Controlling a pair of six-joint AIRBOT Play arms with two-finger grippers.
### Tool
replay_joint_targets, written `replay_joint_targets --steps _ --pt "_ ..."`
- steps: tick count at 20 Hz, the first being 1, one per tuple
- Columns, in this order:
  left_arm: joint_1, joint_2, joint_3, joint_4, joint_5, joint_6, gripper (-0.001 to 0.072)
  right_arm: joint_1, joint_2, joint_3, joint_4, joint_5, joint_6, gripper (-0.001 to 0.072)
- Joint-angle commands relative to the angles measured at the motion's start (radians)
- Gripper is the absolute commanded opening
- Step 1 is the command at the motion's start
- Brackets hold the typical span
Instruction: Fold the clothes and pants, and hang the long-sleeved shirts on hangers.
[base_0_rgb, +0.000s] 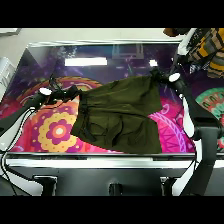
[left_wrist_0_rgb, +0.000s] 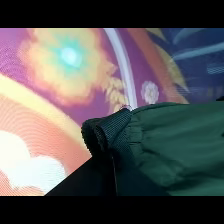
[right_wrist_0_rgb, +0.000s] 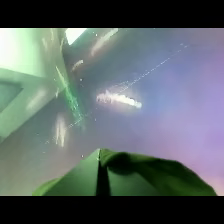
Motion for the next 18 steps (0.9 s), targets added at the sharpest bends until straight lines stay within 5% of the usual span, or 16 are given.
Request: replay_joint_targets --steps 1,2,3,11,18 --pt "0.002 -0.002 0.001 -0.008 0.006 -0.037 0.0153 0.0 -0.019 0.026 -0.003 0.066 0.014 0.0341" --pt "0.006 0.0 0.003 -0.008 -0.008 -0.053 0.0347 -0.008 -0.009 0.026 -0.004 0.116 0.013 0.0465" --pt "0.018 0.001 0.011 -0.008 -0.048 -0.053 0.042 -0.023 0.006 0.027 -0.008 0.18 0.014 0.0465" --pt "0.167 0.146 -0.076 0.14 -0.534 -0.053 0.043 -0.272 0.218 -0.012 -0.126 0.934 -0.068 0.0442" --pt "0.132 0.413 -0.505 0.151 -0.544 0.005 0.0428 -0.285 0.463 -0.466 -0.161 0.969 -0.145 0.0445"
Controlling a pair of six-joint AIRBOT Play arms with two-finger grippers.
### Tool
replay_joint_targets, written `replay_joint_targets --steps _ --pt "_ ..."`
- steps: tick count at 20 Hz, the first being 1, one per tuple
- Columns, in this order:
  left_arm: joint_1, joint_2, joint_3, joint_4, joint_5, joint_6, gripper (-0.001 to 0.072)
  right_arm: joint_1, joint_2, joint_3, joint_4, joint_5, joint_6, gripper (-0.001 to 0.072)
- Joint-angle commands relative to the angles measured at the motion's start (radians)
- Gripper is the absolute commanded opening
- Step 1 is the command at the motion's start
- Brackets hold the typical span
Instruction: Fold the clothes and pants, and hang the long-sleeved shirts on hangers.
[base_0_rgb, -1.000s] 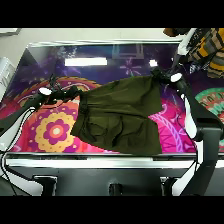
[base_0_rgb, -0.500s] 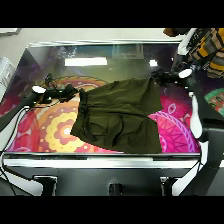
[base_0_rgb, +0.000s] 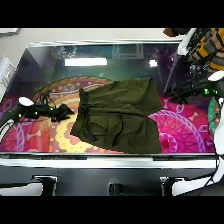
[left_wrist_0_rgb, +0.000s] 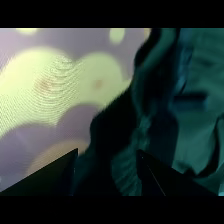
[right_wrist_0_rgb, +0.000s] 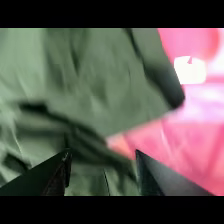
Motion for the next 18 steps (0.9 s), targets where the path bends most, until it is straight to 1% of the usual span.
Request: replay_joint_targets --steps 1,5,8,9,10,11,12,14,15,16,18 --pt "-0.032 0.088 -0.158 0.009 -0.029 0.029 0.0429 -0.008 0.111 -0.229 -0.015 0.017 -0.032 0.0445" --pt "-0.085 0.084 -0.186 0.009 -0.023 0.028 0.0429 -0.008 0.16 -0.409 -0.011 -0.037 -0.049 0.0443" --pt "-0.09 0.083 -0.186 0.01 -0.023 0.028 0.0424 -0.008 0.169 -0.505 0.013 -0.076 -0.07 0.044" --pt "-0.09 0.083 -0.186 0.01 -0.023 0.029 0.0356 -0.008 0.171 -0.529 0.024 -0.108 -0.074 0.0433" --pt "-0.09 0.083 -0.186 0.01 -0.024 0.032 0.0192 -0.008 0.171 -0.543 0.032 -0.142 -0.074 0.0417" --pt "-0.09 0.083 -0.186 0.009 -0.024 0.034 0.0074 -0.008 0.171 -0.549 0.041 -0.18 -0.074 0.0417" --pt "-0.09 0.083 -0.186 0.01 -0.024 0.035 0.0021 -0.008 0.171 -0.549 0.058 -0.215 -0.077 0.0414" --pt "-0.089 0.083 -0.186 0.01 -0.024 0.035 0.0021 -0.008 0.172 -0.549 0.138 -0.269 -0.117 0.0405" --pt "-0.09 0.083 -0.186 0.01 -0.024 0.035 0.0021 -0.006 0.172 -0.549 0.163 -0.289 -0.12 0.0403" --pt "-0.09 0.083 -0.186 0.01 -0.024 0.035 0.0021 0.001 0.172 -0.549 0.167 -0.301 -0.123 0.04" --pt "-0.09 0.083 -0.186 0.01 -0.023 0.035 0.0021 0.028 0.172 -0.549 0.152 -0.316 -0.13 0.0356"
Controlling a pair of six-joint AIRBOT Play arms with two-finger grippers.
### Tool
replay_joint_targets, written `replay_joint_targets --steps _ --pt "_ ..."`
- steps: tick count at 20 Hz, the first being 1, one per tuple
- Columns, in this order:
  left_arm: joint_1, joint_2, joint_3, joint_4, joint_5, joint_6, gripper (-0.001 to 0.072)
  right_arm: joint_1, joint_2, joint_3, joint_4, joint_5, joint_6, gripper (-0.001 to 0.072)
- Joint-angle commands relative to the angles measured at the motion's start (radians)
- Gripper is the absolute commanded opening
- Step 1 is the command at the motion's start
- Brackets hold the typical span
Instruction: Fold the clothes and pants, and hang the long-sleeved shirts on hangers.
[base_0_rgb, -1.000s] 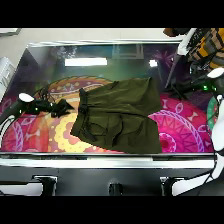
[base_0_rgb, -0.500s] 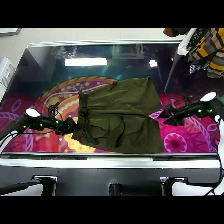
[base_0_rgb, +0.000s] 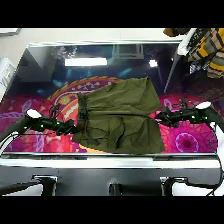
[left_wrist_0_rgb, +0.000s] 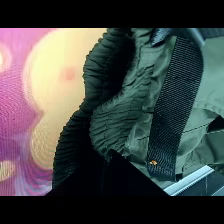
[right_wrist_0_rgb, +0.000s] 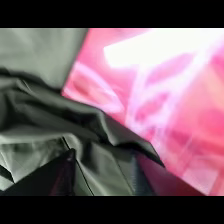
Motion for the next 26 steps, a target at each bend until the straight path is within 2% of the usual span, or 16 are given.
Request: replay_joint_targets --steps 1,6,9,10,11,12,13,18,26 --pt "0.0 0.001 -0.001 0.0 0.0 0.001 0.0021 0.045 0.001 -0.005 0.015 -0.069 -0.019 0.0355" --pt "0.0 0.001 -0.001 0.0 0.0 0.001 0.0021 0.138 0.001 -0.005 -0.149 -0.102 0.076 0.0354" --pt "0.0 0.001 -0.001 0.0 0.0 0.007 0.0021 0.139 0.001 -0.005 -0.178 -0.11 0.091 0.0338" --pt "0.0 0.001 -0.001 0.0 0.0 0.009 0.0021 0.139 0.001 -0.005 -0.177 -0.117 0.091 0.0276" --pt "0.0 0.001 -0.001 0.0 0.0 0.009 0.0021 0.139 0.001 -0.005 -0.175 -0.126 0.091 0.0143" --pt "0.0 0.001 -0.001 0.0 0.0 0.009 0.0021 0.139 0.003 -0.005 -0.175 -0.138 0.092 0.0052" --pt "0.0 0.001 -0.001 0.0 0.0 0.009 0.0021 0.139 0.008 -0.005 -0.176 -0.153 0.101 0.0019" --pt "0.0 0.001 -0.001 0.0 0.009 0.009 0.0021 0.139 0.091 -0.005 -0.208 -0.268 0.19 0.0019" --pt "0.0 0.001 -0.001 0.002 0.025 0.009 0.0021 0.116 0.125 -0.004 -0.367 -0.266 0.328 0.0019"
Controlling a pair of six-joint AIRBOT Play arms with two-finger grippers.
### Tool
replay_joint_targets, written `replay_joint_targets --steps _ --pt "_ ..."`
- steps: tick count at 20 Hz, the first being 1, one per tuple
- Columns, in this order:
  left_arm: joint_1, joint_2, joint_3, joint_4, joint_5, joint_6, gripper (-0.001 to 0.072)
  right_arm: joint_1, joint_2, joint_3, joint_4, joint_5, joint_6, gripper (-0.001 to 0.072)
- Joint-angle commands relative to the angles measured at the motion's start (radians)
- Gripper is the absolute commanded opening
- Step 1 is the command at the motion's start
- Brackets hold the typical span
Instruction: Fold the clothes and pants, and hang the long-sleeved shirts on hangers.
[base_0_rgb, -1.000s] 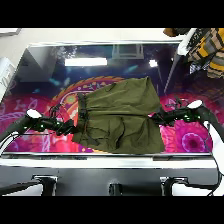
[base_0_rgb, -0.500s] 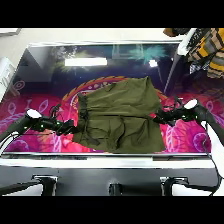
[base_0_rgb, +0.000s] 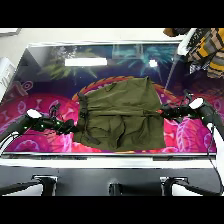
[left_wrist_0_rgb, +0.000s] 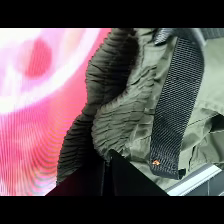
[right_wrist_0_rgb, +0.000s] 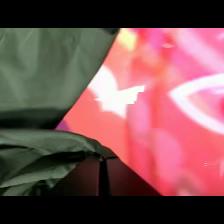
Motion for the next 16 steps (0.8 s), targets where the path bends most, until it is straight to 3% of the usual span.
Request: replay_joint_targets --steps 1,6,10,14,16 --pt "0.0 0.001 0.0 0.005 0.007 0.0 0.0021 -0.005 0.007 0.001 -0.078 -0.025 0.089 0.0019" --pt "0.002 0.001 0.0 0.029 0.007 0.0 0.0021 -0.005 0.007 0.003 -0.154 -0.052 0.204 0.002" --pt "0.008 0.001 0.0 0.031 0.007 0.0 0.0021 -0.005 0.007 0.005 -0.112 -0.049 0.238 0.0026" --pt "0.008 0.001 0.0 0.029 0.006 0.0 0.0021 -0.004 0.007 0.005 0.031 0.032 0.109 0.0198" --pt "0.006 0.001 0.0 0.029 0.006 0.0 0.0021 -0.005 0.015 0.005 0.117 0.098 0.02 0.0371"
